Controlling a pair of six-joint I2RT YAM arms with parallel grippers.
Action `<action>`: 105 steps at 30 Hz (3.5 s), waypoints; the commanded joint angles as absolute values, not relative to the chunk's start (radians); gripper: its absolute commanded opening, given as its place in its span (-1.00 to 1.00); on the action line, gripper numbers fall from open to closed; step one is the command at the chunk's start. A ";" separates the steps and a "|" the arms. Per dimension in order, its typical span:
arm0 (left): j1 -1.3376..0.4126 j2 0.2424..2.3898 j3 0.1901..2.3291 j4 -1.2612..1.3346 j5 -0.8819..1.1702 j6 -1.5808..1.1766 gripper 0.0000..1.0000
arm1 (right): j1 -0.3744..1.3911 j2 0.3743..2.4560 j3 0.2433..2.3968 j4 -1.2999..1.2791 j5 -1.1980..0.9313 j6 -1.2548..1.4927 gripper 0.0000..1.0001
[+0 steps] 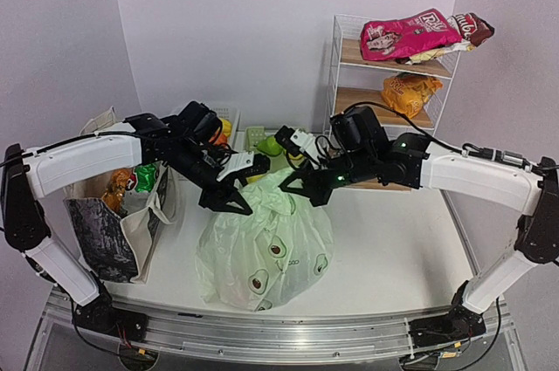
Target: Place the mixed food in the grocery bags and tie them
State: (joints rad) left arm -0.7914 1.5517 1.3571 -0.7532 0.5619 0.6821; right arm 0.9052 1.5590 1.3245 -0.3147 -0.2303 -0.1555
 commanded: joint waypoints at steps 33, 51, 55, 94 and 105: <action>-0.609 1.507 1.494 -0.779 0.876 0.553 0.59 | 1.083 1.544 1.099 0.117 0.347 -0.324 -1.00; -0.867 1.608 1.477 -0.588 0.383 0.629 0.71 | 1.156 1.513 1.176 0.045 0.455 -0.088 -1.00; -0.875 1.628 1.473 -0.570 0.329 0.643 0.37 | 1.171 1.498 1.175 0.043 0.455 -0.074 -1.00; -0.875 1.544 1.423 -0.566 0.582 0.680 -0.99 | 1.173 1.416 1.241 -0.183 0.221 0.147 -1.00; -0.878 1.303 1.086 -0.085 0.397 1.008 -1.00 | 1.109 1.387 1.421 -0.553 -0.187 0.021 0.40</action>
